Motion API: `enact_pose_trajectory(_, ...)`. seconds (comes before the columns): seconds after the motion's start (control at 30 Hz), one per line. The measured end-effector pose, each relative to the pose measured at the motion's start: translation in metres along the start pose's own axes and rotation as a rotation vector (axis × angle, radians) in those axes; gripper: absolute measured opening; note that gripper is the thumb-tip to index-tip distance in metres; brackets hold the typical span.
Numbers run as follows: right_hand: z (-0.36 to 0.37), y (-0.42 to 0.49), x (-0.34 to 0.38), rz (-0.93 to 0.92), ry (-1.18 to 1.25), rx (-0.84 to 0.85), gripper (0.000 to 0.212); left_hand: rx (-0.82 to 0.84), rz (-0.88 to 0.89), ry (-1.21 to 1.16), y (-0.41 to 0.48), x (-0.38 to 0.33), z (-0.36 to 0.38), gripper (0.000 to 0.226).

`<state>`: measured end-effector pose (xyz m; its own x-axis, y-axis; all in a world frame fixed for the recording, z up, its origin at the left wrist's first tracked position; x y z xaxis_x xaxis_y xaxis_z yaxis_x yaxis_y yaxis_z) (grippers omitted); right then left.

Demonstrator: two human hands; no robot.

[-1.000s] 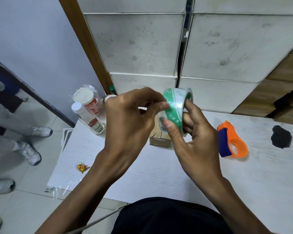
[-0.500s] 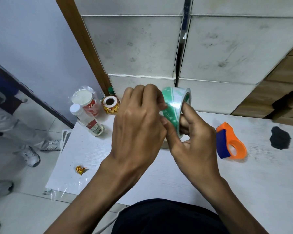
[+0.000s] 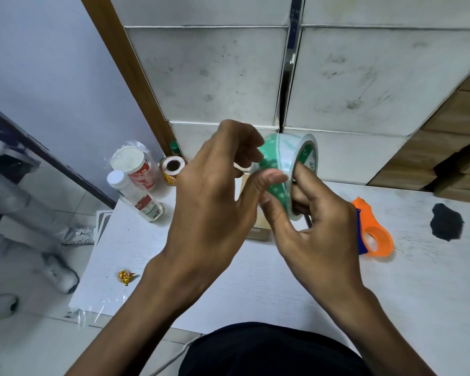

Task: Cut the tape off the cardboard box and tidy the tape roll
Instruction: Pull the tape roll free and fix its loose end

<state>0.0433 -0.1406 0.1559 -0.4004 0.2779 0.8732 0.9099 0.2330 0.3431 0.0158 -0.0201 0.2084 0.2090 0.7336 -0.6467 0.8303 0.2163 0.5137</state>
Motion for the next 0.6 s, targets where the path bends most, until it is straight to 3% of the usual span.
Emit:
enact_pose_trajectory(0.33, -0.002, -0.006, 0.008, -0.081, -0.15, -0.092, 0.039, -0.159, 0.082, 0.025, -0.009, -0.008, -0.009, 0.01)
enact_pose_trajectory(0.6, 0.005, -0.006, -0.001, -0.013, -0.041, -0.052, 0.014, -0.169, 0.094, 0.274, -0.004, -0.018, -0.001, 0.013)
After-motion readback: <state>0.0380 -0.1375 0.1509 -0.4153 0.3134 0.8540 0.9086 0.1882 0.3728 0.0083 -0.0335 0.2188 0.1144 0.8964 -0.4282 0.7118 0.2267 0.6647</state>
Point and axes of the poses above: each hand's wrist, its own y-axis towards the middle knuckle, its own z-axis out of the palm, x = y × z, the point moved 9 cm from there along y, towards the middle knuckle, and after that the axes turned 2 degrees about -y, right-handed, at the moved point
